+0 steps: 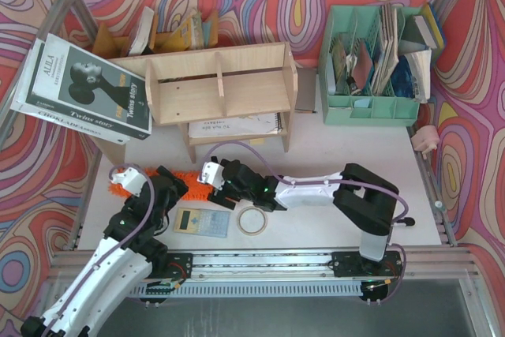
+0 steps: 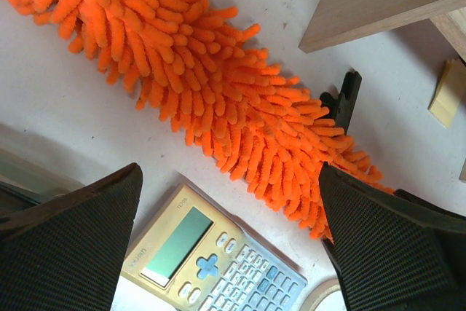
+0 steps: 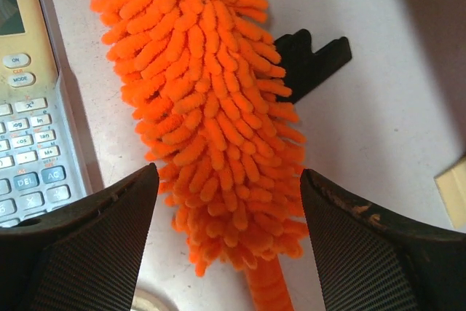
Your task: Dust the bookshelf with a duster
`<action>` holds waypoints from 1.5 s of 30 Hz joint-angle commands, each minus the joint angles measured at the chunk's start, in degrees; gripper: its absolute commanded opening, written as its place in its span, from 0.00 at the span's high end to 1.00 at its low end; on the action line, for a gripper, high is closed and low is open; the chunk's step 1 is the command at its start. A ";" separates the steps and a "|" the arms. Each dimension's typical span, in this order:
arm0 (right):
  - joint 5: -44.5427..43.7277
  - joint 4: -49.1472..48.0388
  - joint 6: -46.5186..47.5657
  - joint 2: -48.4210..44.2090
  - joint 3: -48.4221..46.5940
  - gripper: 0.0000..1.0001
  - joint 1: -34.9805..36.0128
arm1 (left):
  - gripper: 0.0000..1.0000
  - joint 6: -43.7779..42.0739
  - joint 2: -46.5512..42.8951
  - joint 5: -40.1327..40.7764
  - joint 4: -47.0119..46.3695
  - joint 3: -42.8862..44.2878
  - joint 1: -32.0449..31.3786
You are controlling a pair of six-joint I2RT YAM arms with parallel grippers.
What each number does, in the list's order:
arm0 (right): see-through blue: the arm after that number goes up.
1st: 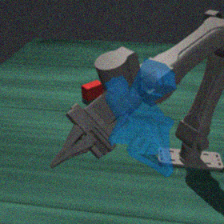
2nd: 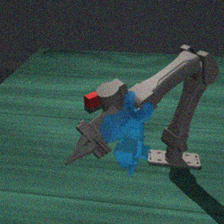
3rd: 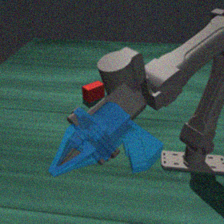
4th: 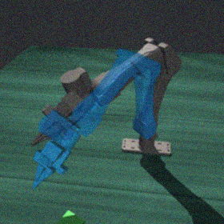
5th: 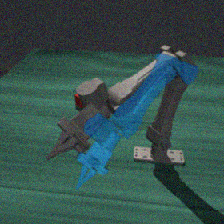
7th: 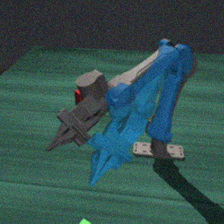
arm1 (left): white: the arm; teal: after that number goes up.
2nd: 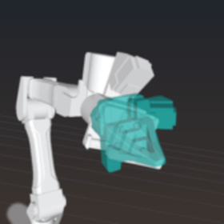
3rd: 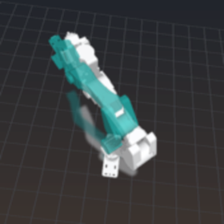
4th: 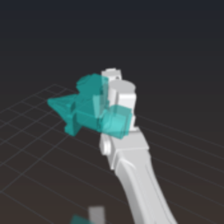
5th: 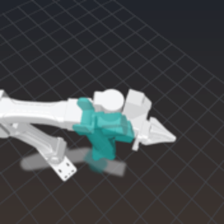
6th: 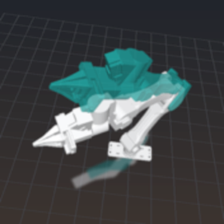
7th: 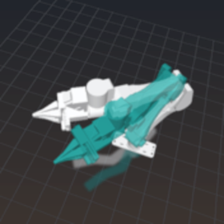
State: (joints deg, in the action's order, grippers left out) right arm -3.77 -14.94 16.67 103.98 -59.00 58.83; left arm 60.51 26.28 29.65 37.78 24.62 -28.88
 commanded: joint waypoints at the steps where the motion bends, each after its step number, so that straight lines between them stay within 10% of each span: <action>1: 2.38 -1.55 2.21 3.30 -2.64 0.28 -0.60 | 0.02 0.90 1.40 0.88 -0.47 -1.05 0.29; 22: 7.72 0.44 4.03 12.04 -9.43 0.29 -2.83 | 0.06 7.96 -0.59 3.84 -0.04 -4.81 0.37; 45: 10.43 1.41 7.67 8.78 -8.20 0.81 -2.65 | 0.07 19.04 -5.04 8.17 -1.20 -8.02 0.34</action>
State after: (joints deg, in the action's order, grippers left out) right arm 5.89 -15.14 23.35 114.85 -68.14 56.23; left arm 76.79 22.44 35.11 36.60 17.65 -28.86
